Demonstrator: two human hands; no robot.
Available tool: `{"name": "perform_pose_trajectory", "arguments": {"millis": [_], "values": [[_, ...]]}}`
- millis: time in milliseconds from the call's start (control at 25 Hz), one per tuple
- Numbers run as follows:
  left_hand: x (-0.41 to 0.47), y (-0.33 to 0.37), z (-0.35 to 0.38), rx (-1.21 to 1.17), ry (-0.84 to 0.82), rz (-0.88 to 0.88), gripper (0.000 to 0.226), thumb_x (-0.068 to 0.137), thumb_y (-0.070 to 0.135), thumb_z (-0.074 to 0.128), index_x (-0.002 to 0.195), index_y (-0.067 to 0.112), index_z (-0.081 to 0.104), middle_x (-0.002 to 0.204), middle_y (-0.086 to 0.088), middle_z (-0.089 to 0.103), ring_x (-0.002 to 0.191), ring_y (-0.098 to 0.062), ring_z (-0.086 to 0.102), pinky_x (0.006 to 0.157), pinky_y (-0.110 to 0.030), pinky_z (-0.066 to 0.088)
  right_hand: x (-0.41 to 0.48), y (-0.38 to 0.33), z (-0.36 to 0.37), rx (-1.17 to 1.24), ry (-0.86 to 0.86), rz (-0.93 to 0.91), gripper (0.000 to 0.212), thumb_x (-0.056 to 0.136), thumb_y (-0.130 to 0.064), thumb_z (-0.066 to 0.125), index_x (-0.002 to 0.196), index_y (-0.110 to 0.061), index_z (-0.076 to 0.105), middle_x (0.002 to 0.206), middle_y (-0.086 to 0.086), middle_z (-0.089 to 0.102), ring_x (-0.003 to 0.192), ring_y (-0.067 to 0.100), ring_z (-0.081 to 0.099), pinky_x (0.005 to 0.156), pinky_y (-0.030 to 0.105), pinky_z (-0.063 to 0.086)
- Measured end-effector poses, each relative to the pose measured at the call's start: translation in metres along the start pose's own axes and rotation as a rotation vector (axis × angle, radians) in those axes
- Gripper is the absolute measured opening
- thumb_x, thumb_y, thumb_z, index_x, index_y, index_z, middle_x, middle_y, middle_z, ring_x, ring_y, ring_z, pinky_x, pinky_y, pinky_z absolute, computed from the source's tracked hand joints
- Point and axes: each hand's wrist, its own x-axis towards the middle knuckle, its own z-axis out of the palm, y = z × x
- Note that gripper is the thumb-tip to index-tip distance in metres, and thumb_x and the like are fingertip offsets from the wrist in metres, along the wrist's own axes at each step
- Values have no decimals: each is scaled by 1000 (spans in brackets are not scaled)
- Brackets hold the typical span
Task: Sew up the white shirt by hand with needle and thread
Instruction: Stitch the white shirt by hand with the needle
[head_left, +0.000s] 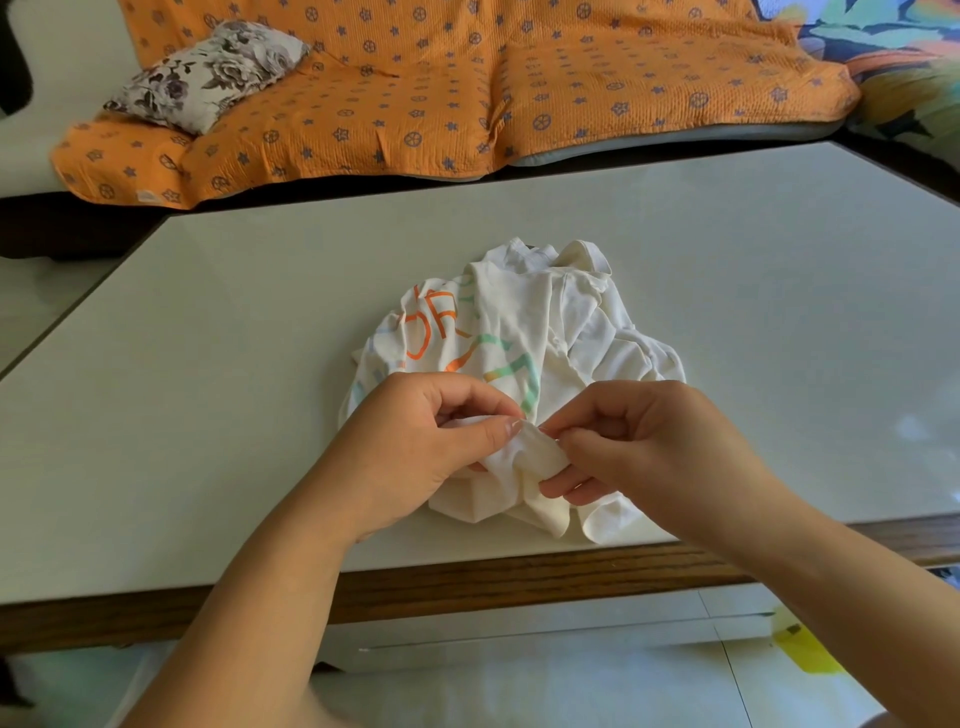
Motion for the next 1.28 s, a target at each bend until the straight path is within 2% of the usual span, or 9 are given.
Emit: {"name": "perform_pose_trajectory", "arguments": {"millis": [240, 480, 600, 760, 880, 1040, 1160, 1280], "values": [[-1, 2, 0, -21, -14, -15, 18, 83, 17, 72, 80, 34, 77, 78, 12, 74, 74, -1, 66, 72, -17, 50, 0, 1, -2, 41, -16, -5, 21, 90, -1, 56, 88, -14, 73, 69, 4, 75, 66, 14, 74, 69, 26, 61], [-1, 3, -1, -92, -47, -44, 14, 81, 15, 72, 79, 27, 78, 80, 5, 75, 77, -7, 69, 73, -20, 55, 1, 5, -1, 92, -49, -15, 18, 94, -5, 57, 91, -14, 72, 72, 6, 76, 69, 16, 74, 69, 25, 60], [-1, 4, 2, -172, -77, -61, 8, 71, 21, 74, 74, 27, 78, 78, 3, 75, 74, -7, 69, 68, -19, 55, 2, 7, 1, 152, -46, -28, 15, 95, -5, 56, 91, -11, 69, 73, 10, 75, 71, 19, 75, 68, 28, 61], [1, 3, 8, -282, -91, -96, 11, 62, 22, 74, 73, 20, 75, 73, 1, 72, 69, -6, 66, 62, -19, 55, 3, 9, 4, 187, -58, -57, 10, 96, -8, 56, 92, -9, 66, 77, 13, 75, 73, 22, 75, 68, 31, 61], [1, 2, 8, -334, -86, -130, 14, 61, 22, 76, 74, 18, 73, 74, -1, 71, 71, -8, 67, 63, -21, 55, 6, 10, 3, 169, -39, -68, 9, 93, -11, 61, 90, -11, 69, 76, 10, 75, 71, 23, 74, 64, 31, 61], [1, 2, 8, -391, -70, -164, 13, 60, 22, 76, 73, 18, 74, 76, -2, 71, 73, -10, 66, 63, -23, 53, 7, 11, 0, 135, 26, -112, 12, 88, -12, 67, 86, -19, 77, 71, 6, 74, 62, 17, 69, 54, 23, 54], [2, 0, 12, -387, -61, -185, 11, 62, 23, 77, 72, 18, 75, 76, -2, 70, 73, -11, 64, 60, -22, 51, 5, 12, 2, 106, 42, -128, 17, 92, -11, 63, 90, -22, 76, 71, 3, 74, 62, 15, 70, 59, 22, 56], [4, -1, 17, -354, -36, -206, 4, 75, 12, 74, 78, 16, 75, 75, -1, 69, 72, -11, 63, 54, -19, 48, 3, 12, 8, 12, 47, -126, 25, 98, -13, 53, 100, -34, 68, 77, -6, 75, 67, 7, 72, 70, 21, 57]]}}
